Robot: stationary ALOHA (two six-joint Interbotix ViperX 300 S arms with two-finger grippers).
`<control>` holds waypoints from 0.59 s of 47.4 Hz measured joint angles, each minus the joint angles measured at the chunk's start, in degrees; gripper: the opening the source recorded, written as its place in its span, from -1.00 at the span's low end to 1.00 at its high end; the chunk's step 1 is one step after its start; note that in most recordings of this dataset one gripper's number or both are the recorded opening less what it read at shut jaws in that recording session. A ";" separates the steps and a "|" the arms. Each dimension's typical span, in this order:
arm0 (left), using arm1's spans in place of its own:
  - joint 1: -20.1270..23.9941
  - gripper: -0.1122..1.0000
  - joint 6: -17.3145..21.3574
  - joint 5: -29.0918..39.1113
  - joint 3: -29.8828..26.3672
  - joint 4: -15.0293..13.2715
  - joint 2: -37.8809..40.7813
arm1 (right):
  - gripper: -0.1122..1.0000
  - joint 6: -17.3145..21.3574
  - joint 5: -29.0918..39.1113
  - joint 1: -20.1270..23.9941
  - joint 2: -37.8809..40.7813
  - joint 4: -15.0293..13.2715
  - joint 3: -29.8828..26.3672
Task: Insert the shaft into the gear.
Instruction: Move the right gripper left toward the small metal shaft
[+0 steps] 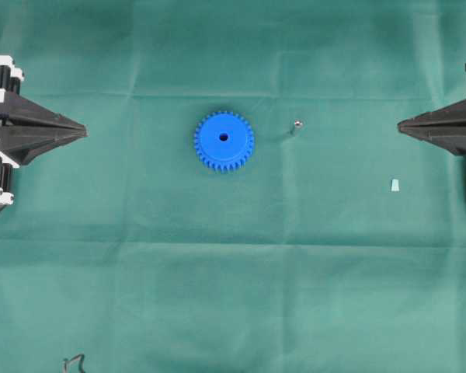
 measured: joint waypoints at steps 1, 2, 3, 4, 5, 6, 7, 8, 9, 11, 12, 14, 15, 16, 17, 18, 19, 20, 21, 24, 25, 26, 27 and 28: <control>-0.09 -0.80 0.00 -0.09 0.00 0.00 0.00 | -0.75 0.00 0.00 -0.09 0.09 0.00 0.00; -0.09 -0.80 -0.09 0.18 -0.18 0.00 0.00 | -0.75 -0.09 0.09 -0.09 0.00 0.00 0.00; 0.00 -0.80 -0.35 0.53 -0.44 0.00 0.00 | -0.75 -0.09 0.35 -0.09 0.00 0.00 -0.09; 0.00 -0.80 -0.62 0.88 -0.79 0.09 0.00 | -0.75 -0.09 0.88 -0.09 0.09 0.00 -0.18; 0.00 -0.80 -0.70 1.23 -1.05 0.09 0.00 | -0.75 -0.09 1.67 -0.09 0.00 0.00 -0.35; 0.09 -0.80 -0.70 1.41 -1.23 0.18 0.00 | -0.75 -0.18 2.46 -0.09 0.00 0.00 -0.53; 0.09 -0.80 -0.70 1.58 -1.49 0.26 0.00 | -0.75 -0.09 3.16 -0.18 0.09 0.09 -0.79; 0.09 -0.80 -0.70 1.67 -1.58 0.26 0.09 | -0.75 -0.09 3.87 -0.18 0.00 0.00 -1.05; 0.09 -0.80 -0.70 1.76 -1.58 0.35 0.00 | -0.75 0.00 4.83 -0.26 0.00 0.00 -1.32; 0.09 -0.80 -0.70 1.93 -1.58 0.35 0.00 | -0.75 0.00 6.50 -0.35 0.00 0.00 -1.85; 0.09 -0.80 -0.70 1.93 -1.58 0.44 0.00 | -0.75 0.18 7.12 -0.44 0.00 0.00 -2.02; 0.09 -0.80 -0.70 2.02 -1.58 0.44 0.00 | -0.75 0.18 8.09 -0.44 0.00 0.09 -2.37; 0.09 -0.80 -0.70 2.02 -1.58 0.44 0.00 | -0.75 0.18 8.44 -0.44 0.00 0.09 -2.55; 0.09 -0.80 -0.70 2.02 -1.58 0.44 0.00 | -0.75 0.18 8.70 -0.44 0.09 0.18 -2.64; 0.09 -0.80 -0.70 2.11 -1.58 0.44 0.00 | -0.75 0.18 8.88 -0.53 0.18 0.26 -2.81; 0.09 -0.80 -0.70 2.02 -1.58 0.44 0.00 | -0.75 0.18 8.96 -0.62 0.26 0.26 -2.90; 0.09 -0.80 -0.70 2.11 -1.58 0.53 0.00 | -0.75 0.18 9.05 -0.70 0.35 0.26 -2.99; 0.09 -0.80 -0.70 2.11 -1.58 0.53 0.00 | -0.75 0.18 9.05 -0.88 0.62 0.26 -3.08; 0.09 -0.80 -0.70 2.11 -1.58 0.53 0.00 | -0.75 0.09 9.14 -1.05 0.79 0.35 -3.16; 0.09 -0.80 -0.70 2.11 -1.58 0.53 0.00 | -0.75 0.18 9.32 -2.37 2.02 0.53 -3.52; 0.09 -0.80 -0.70 2.11 -1.58 0.53 0.00 | -0.75 0.35 9.32 -2.81 2.55 0.62 -3.60; 0.09 -0.80 -0.70 2.11 -1.58 0.53 0.00 | -0.75 0.44 9.49 -3.43 3.08 0.79 -3.69; 0.09 -0.80 -0.70 2.11 -1.58 0.53 0.00 | -0.75 0.53 9.49 -4.04 3.69 0.88 -3.78; 0.09 -0.80 -0.70 2.11 -1.58 0.53 0.00 | -0.75 0.70 9.49 -4.66 4.31 0.97 -3.87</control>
